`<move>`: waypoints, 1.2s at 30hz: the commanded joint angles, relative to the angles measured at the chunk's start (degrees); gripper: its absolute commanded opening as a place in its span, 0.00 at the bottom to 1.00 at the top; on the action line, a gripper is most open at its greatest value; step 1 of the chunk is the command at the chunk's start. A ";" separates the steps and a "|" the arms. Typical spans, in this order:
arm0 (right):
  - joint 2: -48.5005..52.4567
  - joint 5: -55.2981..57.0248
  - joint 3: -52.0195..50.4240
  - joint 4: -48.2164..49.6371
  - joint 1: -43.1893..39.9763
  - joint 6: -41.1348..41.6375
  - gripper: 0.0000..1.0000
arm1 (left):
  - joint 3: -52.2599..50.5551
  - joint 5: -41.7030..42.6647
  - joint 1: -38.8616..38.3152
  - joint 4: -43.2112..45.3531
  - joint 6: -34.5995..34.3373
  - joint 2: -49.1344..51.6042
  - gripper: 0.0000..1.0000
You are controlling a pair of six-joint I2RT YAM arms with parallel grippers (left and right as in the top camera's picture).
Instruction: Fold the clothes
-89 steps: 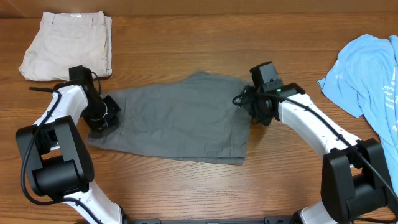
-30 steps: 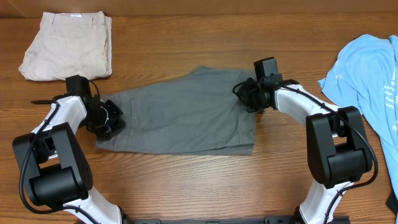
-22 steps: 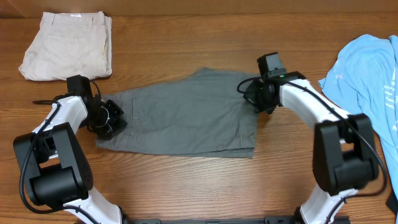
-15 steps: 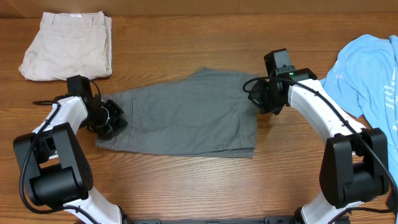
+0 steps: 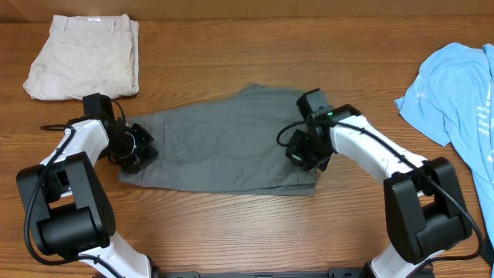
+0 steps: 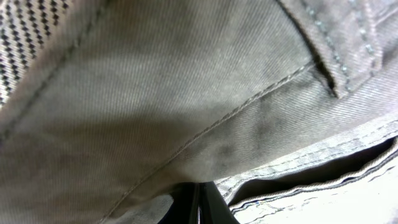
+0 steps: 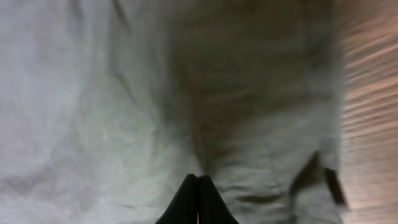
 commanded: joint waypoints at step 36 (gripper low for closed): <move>4.04 5.75 -2.32 16.02 -11.13 -0.17 0.04 | 3.91 -6.84 -1.64 -3.91 4.44 5.14 0.05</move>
